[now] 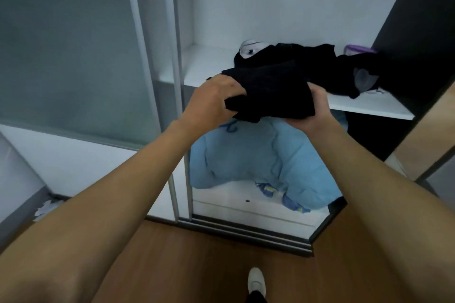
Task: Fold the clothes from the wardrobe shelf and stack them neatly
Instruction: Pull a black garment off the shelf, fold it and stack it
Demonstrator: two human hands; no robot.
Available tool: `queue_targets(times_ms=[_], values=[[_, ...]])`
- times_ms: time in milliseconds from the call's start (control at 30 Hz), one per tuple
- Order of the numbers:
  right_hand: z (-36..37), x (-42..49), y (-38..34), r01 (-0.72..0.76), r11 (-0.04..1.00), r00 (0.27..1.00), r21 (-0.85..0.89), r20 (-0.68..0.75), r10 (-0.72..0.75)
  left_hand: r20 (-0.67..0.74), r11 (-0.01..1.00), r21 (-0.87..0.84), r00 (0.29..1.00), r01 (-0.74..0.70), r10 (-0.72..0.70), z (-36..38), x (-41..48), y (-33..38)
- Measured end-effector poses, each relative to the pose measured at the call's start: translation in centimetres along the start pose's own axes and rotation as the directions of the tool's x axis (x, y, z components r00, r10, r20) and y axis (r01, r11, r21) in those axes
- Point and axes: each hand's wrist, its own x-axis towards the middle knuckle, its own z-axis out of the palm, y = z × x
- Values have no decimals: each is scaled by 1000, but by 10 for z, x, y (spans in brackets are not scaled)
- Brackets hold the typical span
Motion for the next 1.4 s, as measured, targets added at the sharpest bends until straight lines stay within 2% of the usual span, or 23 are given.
queue_targets(times_ms=[100,167,233,367,467,533,600,700,733,767,833,933,1000,1067,1133,1200,1300,1367,1400], values=[[-4,61,-14,22,996,998,-87,66,-16,2,998,54,1000,-26,26,17,31,-34],[-1,100,-22,15,984,990,-180,139,10,9,996,79,999,34,-35,28,52,-54],[3,146,-30,-16,986,989,-169,141,41,37,992,79,994,101,-104,40,74,-72],[7,245,-42,-39,968,994,-247,88,63,42,973,-45,973,228,-226,64,113,-110],[16,307,-46,-120,935,987,-334,62,149,-33,890,-169,900,424,-435,87,139,-137],[25,339,-45,-156,926,976,-345,90,198,-144,803,-161,791,574,-594,107,155,-156],[28,366,-36,-238,877,956,-418,57,287,-218,639,-152,604,754,-766,124,169,-178],[20,399,-24,-274,767,960,-581,-110,259,-92,298,-223,285,928,-954,143,176,-215],[19,405,-22,-258,757,965,-600,-128,227,-39,211,-237,208,948,-977,149,175,-225],[19,410,-19,-236,754,972,-613,-135,194,-11,162,-222,164,961,-986,154,173,-233],[21,419,-12,-167,731,986,-662,-128,109,-35,172,-113,169,979,-985,162,170,-243],[21,427,2,-39,667,996,-744,-85,-36,-108,264,-37,259,964,-960,166,176,-250],[19,430,6,15,628,997,-778,-38,-71,-208,382,-18,370,924,-905,163,186,-253],[17,433,6,9,613,1000,-790,-10,-28,-308,530,-21,498,848,-810,160,200,-256],[15,437,4,-46,636,999,-771,-21,47,-343,611,-17,570,791,-747,159,213,-263],[16,437,4,-98,669,994,-737,-44,97,-274,575,31,560,818,-782,161,219,-277],[17,437,9,-89,646,996,-758,-50,79,-78,470,135,483,872,-872,170,213,-301],[20,437,11,-49,566,999,-823,-47,18,-27,484,138,492,864,-870,174,211,-310],[21,437,10,-16,474,999,-880,-32,-27,-35,508,123,516,852,-856,173,215,-312]])
